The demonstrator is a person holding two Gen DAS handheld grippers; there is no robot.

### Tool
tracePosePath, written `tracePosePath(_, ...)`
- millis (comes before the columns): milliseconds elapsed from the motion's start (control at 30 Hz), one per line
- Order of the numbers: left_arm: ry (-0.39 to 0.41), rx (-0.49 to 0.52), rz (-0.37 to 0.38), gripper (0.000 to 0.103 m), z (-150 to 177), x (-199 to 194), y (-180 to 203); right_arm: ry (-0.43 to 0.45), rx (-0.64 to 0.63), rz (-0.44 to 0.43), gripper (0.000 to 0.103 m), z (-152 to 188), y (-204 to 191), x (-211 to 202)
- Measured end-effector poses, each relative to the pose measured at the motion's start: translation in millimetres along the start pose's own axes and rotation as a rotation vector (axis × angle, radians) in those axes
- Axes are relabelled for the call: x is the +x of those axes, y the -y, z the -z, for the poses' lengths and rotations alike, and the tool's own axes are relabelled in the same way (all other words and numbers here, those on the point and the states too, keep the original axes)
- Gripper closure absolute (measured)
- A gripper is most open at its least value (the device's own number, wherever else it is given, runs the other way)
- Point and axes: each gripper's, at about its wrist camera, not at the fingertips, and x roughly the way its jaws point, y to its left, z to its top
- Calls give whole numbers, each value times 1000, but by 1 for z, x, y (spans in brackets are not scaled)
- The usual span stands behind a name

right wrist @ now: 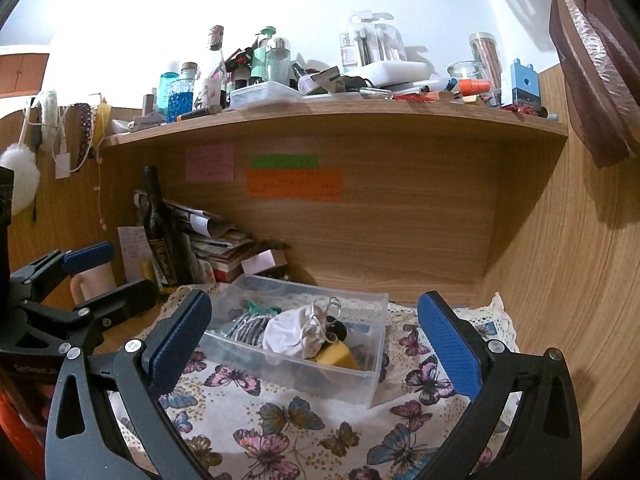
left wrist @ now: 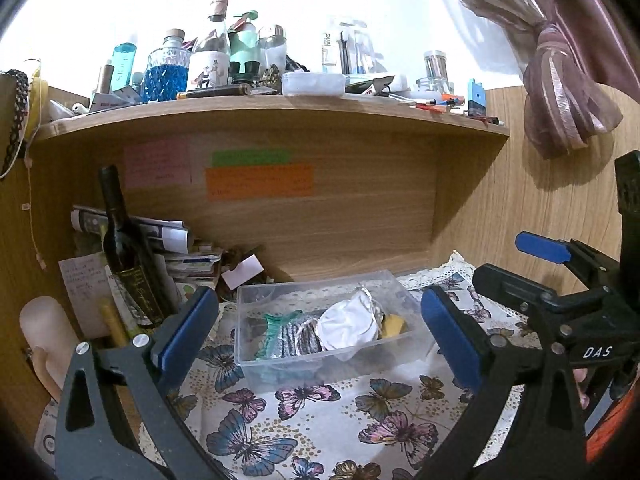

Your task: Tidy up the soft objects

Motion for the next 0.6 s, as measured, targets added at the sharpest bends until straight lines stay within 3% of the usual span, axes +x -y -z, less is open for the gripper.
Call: tracePosePath(600,-3,-21,-3,0,1,2,-5,0,4,1,0,1,-2,-2)
